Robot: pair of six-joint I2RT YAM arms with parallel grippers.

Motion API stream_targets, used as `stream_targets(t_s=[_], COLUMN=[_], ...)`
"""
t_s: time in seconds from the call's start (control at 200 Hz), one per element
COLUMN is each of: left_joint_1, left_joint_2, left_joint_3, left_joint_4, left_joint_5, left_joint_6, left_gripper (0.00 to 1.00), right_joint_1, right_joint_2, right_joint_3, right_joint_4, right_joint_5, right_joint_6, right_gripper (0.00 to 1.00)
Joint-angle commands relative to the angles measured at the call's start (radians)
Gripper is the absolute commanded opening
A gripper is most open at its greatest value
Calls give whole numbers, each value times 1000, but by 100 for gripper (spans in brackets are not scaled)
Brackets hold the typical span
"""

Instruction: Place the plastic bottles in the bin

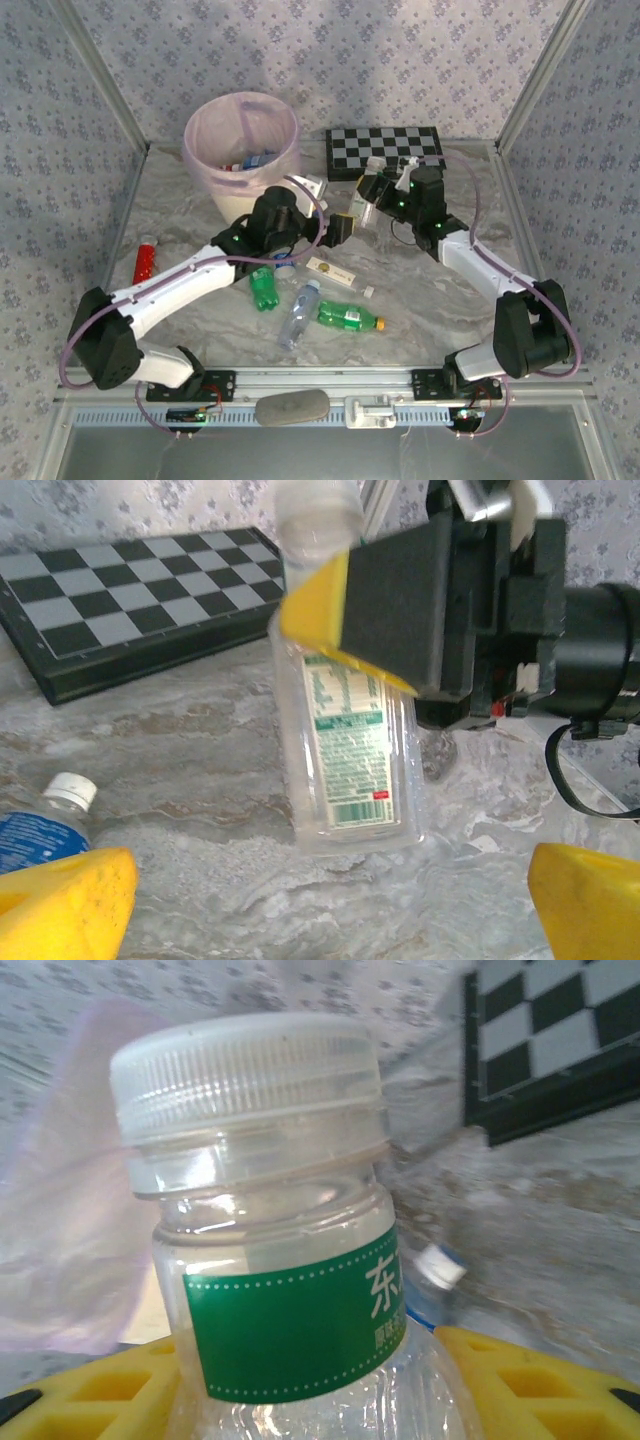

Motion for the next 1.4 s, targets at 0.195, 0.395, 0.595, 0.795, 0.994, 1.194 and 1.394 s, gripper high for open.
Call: stream_targets(t_s=[0.195,0.395,0.595,0.795,0.994,1.194,1.394], left_joint_1=[-5,5,16,19,19,20,32], left_joint_2=[66,99,110,100,70,50,35], left_joint_3=[82,94,101,87,68,59,47], left_joint_4=[28,53,61,75,92,78,56], left_joint_5=[31,1,1,4,-12,-18,-34], left_joint_6=[-48,-75,-79,-89,-86,-78,-75], left_gripper=[100,96,81,66,59,57,57], right_joint_1=[64,102,129,144,149,122,59], right_joint_2=[-25,-31,-63,-77,-64,-71,-117], right_joint_3=[-8,1,-23,-29,-27,-36,-68], right_joint_4=[294,318,321,307,304,299,321], right_joint_5=[-72,-95,-82,-65,-51,-33,-40], right_joint_6=[87,87,79,56,65,94,128], right_gripper=[46,45,46,46,68,88,89])
